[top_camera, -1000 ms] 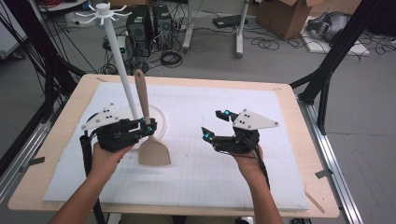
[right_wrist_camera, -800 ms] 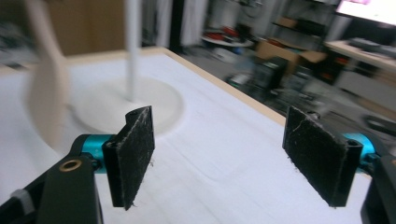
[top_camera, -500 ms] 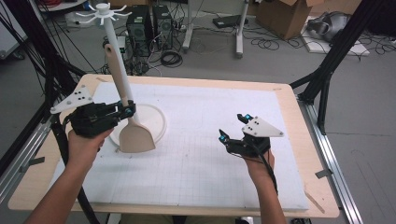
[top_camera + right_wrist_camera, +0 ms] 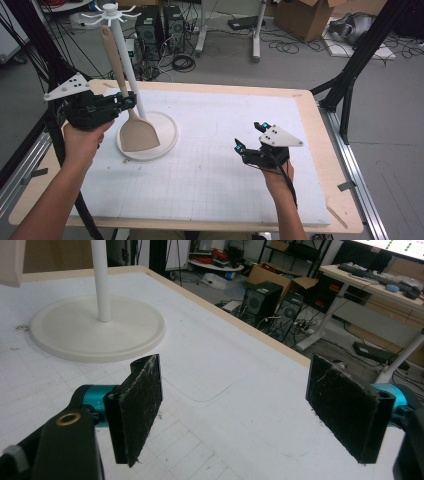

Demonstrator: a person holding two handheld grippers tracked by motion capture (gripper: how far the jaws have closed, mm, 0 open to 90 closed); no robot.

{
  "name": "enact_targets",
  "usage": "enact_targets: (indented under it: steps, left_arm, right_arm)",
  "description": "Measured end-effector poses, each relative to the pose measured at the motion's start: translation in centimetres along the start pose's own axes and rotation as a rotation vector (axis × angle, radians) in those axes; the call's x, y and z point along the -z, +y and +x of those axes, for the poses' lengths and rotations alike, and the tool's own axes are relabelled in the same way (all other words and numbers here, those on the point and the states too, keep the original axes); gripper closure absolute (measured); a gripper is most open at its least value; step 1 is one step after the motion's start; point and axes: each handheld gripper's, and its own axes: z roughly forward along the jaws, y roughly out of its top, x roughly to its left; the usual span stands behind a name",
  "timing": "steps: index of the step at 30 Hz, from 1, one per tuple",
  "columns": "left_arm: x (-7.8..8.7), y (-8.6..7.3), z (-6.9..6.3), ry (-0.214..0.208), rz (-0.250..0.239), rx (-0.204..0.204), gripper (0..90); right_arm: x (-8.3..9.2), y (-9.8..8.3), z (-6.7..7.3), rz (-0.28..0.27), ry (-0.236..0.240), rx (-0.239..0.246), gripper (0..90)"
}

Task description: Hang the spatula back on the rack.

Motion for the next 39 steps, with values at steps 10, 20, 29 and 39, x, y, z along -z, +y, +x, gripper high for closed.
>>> enact_targets:
  steps: [10,20,29,39]
  left_arm:
    - [-0.7,0.3,1.1,0.015,0.033,0.031,78.4]
    - [-1.3,0.0,1.7,0.028,0.039,0.035,78.4]
    - [-0.5,-2.4,3.1,-0.011,-0.088,0.003,55.9]
    - [1.5,-6.9,3.8,-0.078,-0.23,0.027,19.3]
  right_arm:
    - [0.0,0.0,0.1,0.01,0.011,0.01,21.7]
    - [-0.2,-0.2,0.4,0.03,0.018,0.004,21.7]
    - [-0.2,-0.8,0.2,0.039,0.026,-0.017,21.8]
    - [-0.4,-2.2,0.1,0.068,0.034,-0.049,21.7]
